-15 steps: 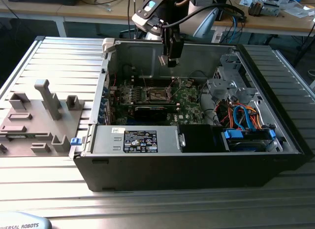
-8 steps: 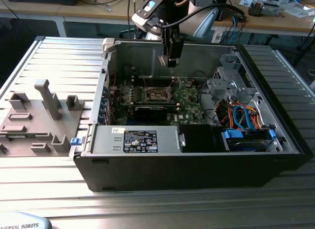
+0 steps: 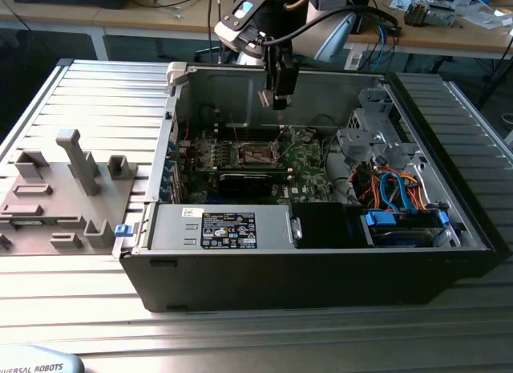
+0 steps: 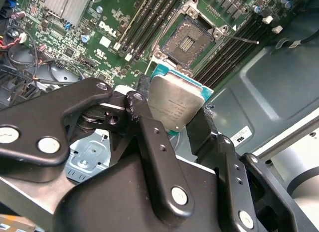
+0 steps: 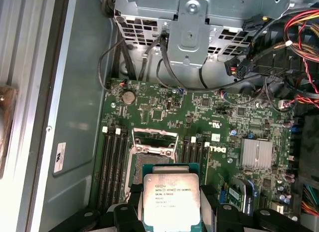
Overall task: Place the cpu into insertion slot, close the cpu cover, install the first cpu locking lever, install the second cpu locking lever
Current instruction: 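Place the cpu into insertion slot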
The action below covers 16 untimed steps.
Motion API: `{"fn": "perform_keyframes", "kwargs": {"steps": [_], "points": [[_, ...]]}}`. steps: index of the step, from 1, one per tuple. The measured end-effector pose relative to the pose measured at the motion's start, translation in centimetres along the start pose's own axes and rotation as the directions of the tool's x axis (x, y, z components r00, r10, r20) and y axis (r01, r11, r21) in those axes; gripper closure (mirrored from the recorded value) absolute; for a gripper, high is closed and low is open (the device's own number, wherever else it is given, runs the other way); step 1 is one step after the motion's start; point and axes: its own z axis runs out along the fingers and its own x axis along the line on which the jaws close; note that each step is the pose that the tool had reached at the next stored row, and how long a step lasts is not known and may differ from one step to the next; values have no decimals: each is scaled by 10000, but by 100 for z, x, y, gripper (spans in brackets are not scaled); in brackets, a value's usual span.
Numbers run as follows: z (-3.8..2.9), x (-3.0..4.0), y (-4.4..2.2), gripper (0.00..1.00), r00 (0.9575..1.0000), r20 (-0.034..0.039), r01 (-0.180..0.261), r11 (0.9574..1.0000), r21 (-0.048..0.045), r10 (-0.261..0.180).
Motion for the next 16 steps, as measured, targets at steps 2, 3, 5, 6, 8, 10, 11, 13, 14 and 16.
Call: {"fn": "perform_keyframes", "kwargs": {"steps": [2, 3, 5, 6, 8, 10, 11, 13, 14, 16], "points": [[0, 0, 0, 46, 10000, 2, -20, 10000, 0, 20], [0, 0, 0, 46, 10000, 3, -27, 10000, 0, 27], [0, 0, 0, 46, 10000, 4, -40, 10000, 0, 40], [0, 0, 0, 46, 10000, 4, -47, 10000, 0, 47], [0, 0, 0, 46, 10000, 6, -65, 10000, 0, 65], [0, 0, 0, 46, 10000, 7, -79, 10000, 0, 79], [0, 0, 0, 46, 10000, 7, -89, 10000, 0, 89], [1, 0, 0, 46, 9999, 8, -104, 9999, 0, 104], [0, 0, 0, 46, 9999, 10, -114, 9999, -1, 114], [1, 0, 0, 46, 9999, 10, -129, 9999, -1, 129]]}}
